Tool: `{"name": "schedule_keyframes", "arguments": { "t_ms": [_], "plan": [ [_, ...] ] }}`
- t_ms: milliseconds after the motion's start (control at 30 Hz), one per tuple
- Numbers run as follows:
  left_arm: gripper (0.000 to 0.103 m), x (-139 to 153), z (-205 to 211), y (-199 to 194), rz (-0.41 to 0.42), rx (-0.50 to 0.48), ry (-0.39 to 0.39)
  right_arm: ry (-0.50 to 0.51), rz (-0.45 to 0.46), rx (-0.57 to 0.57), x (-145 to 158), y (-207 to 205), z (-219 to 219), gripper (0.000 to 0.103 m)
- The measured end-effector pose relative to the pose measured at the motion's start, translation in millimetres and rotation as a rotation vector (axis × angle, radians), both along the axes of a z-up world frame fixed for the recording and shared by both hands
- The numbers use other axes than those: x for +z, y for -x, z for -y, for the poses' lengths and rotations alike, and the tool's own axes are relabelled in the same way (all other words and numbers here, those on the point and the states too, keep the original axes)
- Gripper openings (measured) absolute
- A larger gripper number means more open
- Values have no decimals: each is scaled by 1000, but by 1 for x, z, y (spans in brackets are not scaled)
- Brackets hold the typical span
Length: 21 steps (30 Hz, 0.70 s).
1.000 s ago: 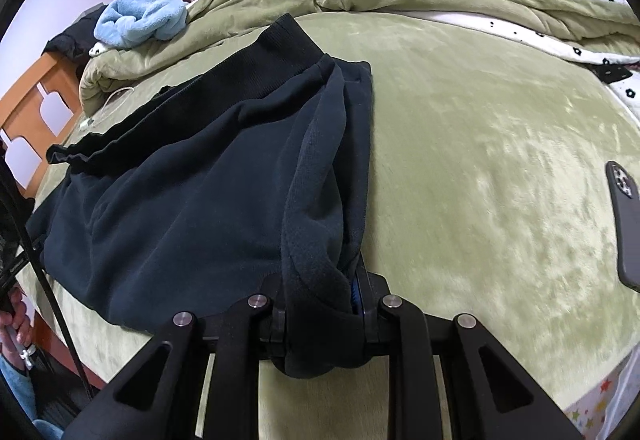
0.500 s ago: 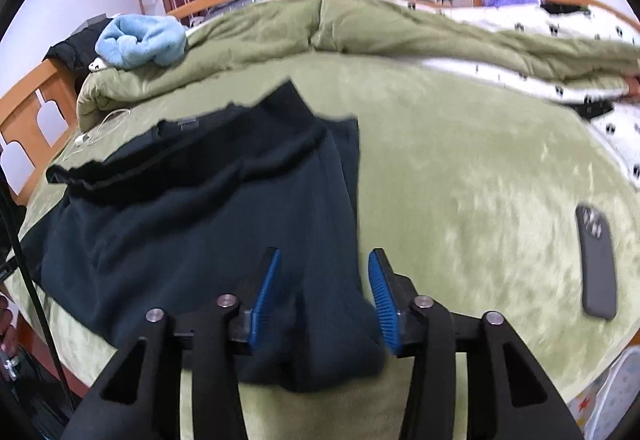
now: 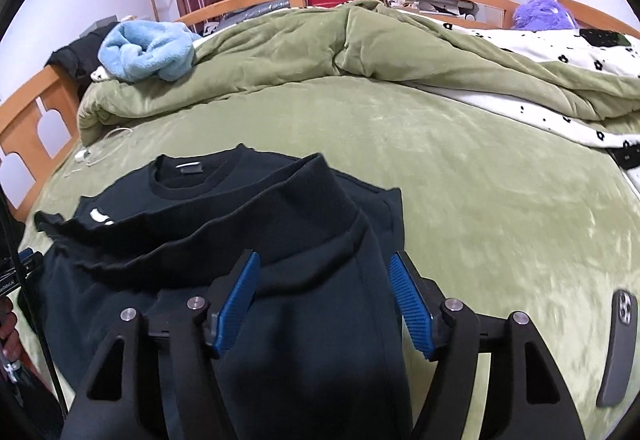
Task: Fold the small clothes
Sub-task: 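Fold the side edge over the body with both tools and release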
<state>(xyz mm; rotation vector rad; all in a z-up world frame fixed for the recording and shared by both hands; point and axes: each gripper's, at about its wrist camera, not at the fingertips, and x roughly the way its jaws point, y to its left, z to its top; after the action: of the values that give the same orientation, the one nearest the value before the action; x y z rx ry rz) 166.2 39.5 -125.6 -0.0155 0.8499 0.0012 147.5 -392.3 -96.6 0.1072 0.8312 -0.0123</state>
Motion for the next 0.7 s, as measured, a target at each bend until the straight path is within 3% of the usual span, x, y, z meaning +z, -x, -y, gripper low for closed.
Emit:
{"name": "schedule_keyframes", "arguments": {
  "t_ms": [200, 467, 700],
  "plan": [
    [67, -11, -2, -35, -24, -14, 13, -24, -72, 6, -20, -46, 3, 67],
    [67, -16, 2, -84, -17, -3, 35, -43, -100, -15, -41, -94, 4, 67],
    [67, -35, 9, -110, -76, -49, 40, -100, -120, 18, -51, -101, 11, 67]
  ]
}}
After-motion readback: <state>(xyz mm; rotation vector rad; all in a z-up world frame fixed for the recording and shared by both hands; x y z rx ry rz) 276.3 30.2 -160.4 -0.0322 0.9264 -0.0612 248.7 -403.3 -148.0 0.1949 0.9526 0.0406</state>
